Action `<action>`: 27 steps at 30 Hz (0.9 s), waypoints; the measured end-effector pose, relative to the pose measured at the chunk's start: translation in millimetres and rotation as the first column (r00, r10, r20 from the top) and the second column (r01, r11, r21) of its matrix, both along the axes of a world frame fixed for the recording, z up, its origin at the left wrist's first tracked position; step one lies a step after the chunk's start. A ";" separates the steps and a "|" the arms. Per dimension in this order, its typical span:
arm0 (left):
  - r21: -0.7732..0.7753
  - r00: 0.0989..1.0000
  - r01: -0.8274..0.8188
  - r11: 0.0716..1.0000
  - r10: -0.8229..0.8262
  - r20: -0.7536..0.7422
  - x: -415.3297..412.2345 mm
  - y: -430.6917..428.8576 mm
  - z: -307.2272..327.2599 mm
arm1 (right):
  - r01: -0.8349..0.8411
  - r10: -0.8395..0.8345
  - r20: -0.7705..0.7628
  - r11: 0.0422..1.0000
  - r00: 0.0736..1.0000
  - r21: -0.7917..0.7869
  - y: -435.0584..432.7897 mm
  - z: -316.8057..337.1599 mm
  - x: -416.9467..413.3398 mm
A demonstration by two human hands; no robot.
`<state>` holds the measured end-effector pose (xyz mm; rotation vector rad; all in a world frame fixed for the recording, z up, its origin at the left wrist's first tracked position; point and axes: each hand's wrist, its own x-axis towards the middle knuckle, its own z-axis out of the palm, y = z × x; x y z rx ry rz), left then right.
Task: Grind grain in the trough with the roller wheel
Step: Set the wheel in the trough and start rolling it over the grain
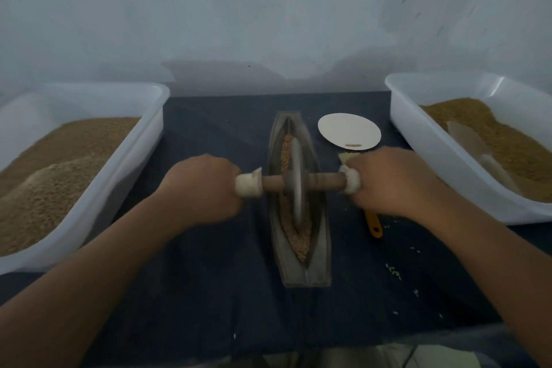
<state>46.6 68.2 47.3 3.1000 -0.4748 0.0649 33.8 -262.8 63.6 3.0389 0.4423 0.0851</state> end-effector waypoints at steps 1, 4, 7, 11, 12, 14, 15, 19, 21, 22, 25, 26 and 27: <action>-0.015 0.999 -0.034 0.999 0.034 -0.010 15.0 -5.0 -1.1 | 0.017 -0.017 0.066 1.000 0.998 0.002 6.7 -0.8 14.7; -0.031 0.990 -0.131 0.991 0.132 0.042 65.1 -18.7 5.3 | 0.101 -0.104 0.237 0.995 0.966 0.025 20.5 2.9 63.0; -0.022 0.987 -0.143 0.989 0.144 0.064 86.3 -24.6 13.5 | 0.151 -0.151 0.193 0.988 0.970 0.012 22.1 8.4 82.9; -0.042 0.996 -0.083 0.996 0.082 -0.044 45.1 -11.5 4.3 | 0.043 -0.043 0.100 0.999 0.994 0.007 15.5 13.9 45.7; -0.053 0.997 -0.069 0.996 0.067 -0.047 25.6 -4.4 -1.6 | 0.007 -0.006 0.055 1.000 0.998 -0.017 12.0 14.9 29.8; -0.065 0.998 -0.037 0.997 0.034 -0.047 -10.6 8.4 -10.3 | -0.058 0.059 0.019 0.996 0.998 -0.066 3.5 17.0 1.4; -0.068 0.998 -0.035 0.997 0.032 -0.053 -21.9 12.5 -12.8 | -0.080 0.082 0.033 0.994 0.996 -0.077 0.0 17.1 -6.1; -0.048 0.999 -0.045 0.998 0.045 -0.001 -5.5 5.0 -12.9 | -0.041 0.043 0.035 0.998 0.998 -0.054 7.1 12.9 15.1; -0.032 0.993 -0.090 0.995 0.092 0.067 30.6 -9.2 -6.2 | 0.033 -0.030 0.129 0.999 0.991 -0.022 15.3 6.2 44.2; -0.032 0.988 -0.122 0.992 0.124 0.086 50.1 -15.4 -0.6 | 0.064 -0.062 0.185 0.998 0.981 -0.008 16.7 3.4 57.9; -0.073 0.990 -0.142 0.987 0.144 0.012 86.8 -23.4 11.7 | 0.089 -0.083 0.262 0.996 0.961 -0.010 19.4 4.0 79.5; -0.088 0.991 -0.135 0.987 0.133 -0.023 87.3 -23.0 12.1 | 0.086 -0.079 0.254 0.996 0.964 -0.015 20.1 6.8 79.4; -0.092 0.992 -0.124 0.988 0.120 -0.042 81.0 -21.2 10.7 | 0.071 -0.067 0.248 0.997 0.966 -0.007 20.1 9.0 76.2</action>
